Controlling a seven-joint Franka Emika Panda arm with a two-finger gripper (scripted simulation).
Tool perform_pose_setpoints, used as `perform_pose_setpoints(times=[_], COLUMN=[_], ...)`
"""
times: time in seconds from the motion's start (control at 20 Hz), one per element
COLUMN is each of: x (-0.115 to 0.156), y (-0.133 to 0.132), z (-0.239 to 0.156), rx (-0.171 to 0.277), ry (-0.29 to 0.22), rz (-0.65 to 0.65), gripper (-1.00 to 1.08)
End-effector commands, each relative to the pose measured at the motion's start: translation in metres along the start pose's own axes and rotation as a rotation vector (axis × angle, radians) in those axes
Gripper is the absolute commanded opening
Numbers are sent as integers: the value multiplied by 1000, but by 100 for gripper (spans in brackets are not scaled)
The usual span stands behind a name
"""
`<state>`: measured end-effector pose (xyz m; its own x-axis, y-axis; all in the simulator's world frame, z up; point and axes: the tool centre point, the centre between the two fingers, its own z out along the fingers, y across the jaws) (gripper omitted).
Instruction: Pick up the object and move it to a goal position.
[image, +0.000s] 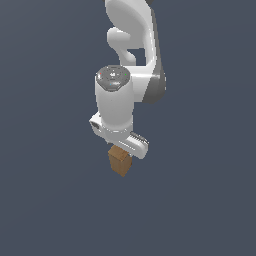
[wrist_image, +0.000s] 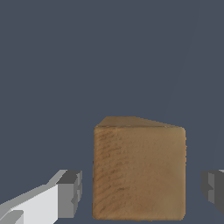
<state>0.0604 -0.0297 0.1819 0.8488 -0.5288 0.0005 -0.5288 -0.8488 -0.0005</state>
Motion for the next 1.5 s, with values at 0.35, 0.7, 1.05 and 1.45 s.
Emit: perform_pose_setpoints(times=[0.35, 0.7, 1.05, 1.45], x=[0, 1, 1, -4], y=[1, 0, 0, 5], z=[39, 39, 39, 30], rx=[-1, -1, -1, -1], ry=[0, 0, 0, -2], rz=[4, 4, 4, 3], gripper=[100, -100, -100, -100])
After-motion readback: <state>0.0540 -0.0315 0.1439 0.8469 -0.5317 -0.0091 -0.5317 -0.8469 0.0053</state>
